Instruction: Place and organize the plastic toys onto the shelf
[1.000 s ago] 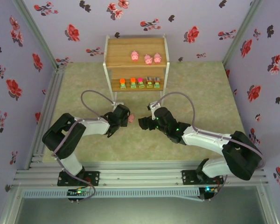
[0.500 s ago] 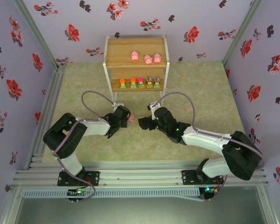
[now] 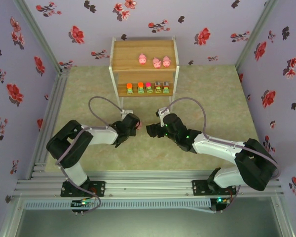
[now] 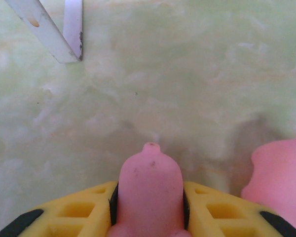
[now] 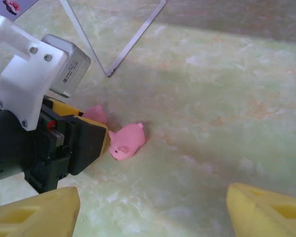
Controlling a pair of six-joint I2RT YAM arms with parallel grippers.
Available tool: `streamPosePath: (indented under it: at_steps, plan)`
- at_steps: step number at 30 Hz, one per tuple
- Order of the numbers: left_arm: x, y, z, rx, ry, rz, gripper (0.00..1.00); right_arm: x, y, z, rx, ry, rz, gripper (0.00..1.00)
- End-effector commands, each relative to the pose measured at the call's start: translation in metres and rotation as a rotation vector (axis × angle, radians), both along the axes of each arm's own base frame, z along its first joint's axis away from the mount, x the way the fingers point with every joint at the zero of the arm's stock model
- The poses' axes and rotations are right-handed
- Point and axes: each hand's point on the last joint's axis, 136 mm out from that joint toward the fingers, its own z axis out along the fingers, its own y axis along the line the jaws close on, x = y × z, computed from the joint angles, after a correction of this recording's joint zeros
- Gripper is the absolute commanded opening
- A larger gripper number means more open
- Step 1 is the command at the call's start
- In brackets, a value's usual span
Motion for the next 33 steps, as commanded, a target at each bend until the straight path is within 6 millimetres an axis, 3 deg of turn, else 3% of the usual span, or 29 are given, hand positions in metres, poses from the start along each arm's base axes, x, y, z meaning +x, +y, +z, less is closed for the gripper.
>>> streamPosePath:
  at_steps: [1,22,33]
  plan:
    - [-0.005,0.001,0.024,0.021,-0.032,-0.009,0.36,0.001,-0.002,0.008,-0.005,-0.032,-0.005,0.71]
    - [-0.024,0.016,0.185,-0.016,-0.173,0.002,0.36,-0.025,0.009,0.034,-0.032,-0.183,0.064,0.71]
    - [-0.024,0.016,0.270,-0.030,-0.246,-0.025,0.37,-0.023,-0.014,0.053,-0.025,-0.273,-0.038,0.71]
